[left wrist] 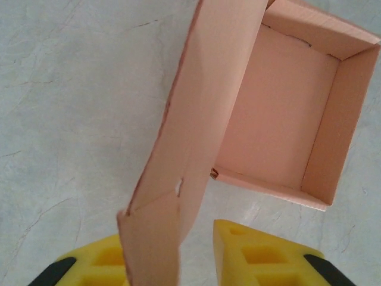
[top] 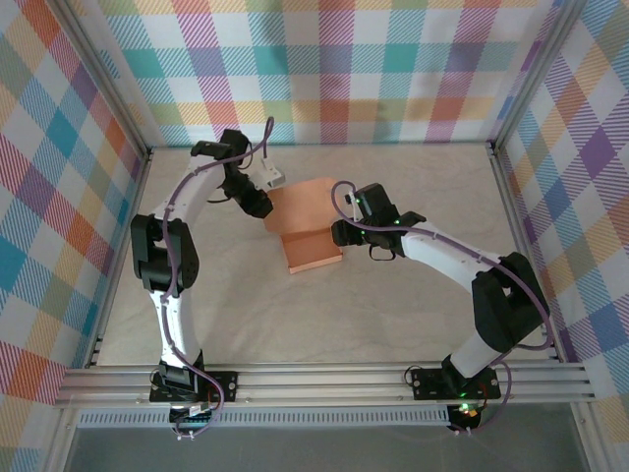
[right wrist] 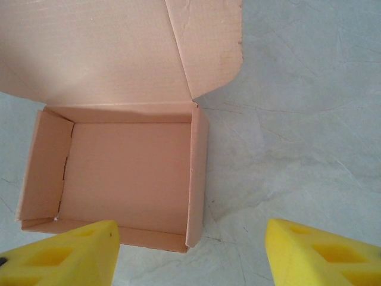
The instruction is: Fold the paper box
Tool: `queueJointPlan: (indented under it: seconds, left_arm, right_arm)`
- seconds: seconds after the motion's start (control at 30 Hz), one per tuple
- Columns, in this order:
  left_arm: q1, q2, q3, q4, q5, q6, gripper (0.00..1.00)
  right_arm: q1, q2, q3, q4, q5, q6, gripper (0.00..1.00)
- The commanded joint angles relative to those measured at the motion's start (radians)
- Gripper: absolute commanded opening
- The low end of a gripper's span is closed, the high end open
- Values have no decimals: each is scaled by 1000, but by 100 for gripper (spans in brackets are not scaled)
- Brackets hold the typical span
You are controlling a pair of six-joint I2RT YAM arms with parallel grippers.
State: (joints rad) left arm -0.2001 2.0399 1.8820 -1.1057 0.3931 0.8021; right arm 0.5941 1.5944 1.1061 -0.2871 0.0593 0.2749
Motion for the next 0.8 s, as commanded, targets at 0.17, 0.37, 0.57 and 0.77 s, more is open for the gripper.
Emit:
queueJointPlan:
  seconds: [0.17, 0.37, 0.57, 0.77]
  left_arm:
    - [4, 19, 28, -15, 9, 12, 20]
    - [1, 22, 26, 5, -14, 12, 26]
    - [-2, 17, 26, 13, -1, 12, 12]
    - [-5, 10, 11, 22, -5, 19, 0]
  right_arm:
    - [-9, 13, 37, -15, -1, -16, 66]
    - [-7, 14, 40, -14, -3, -16, 66]
    - [-8, 19, 42, -11, -6, -11, 66]
    - [-8, 12, 49, -18, 0, -18, 66]
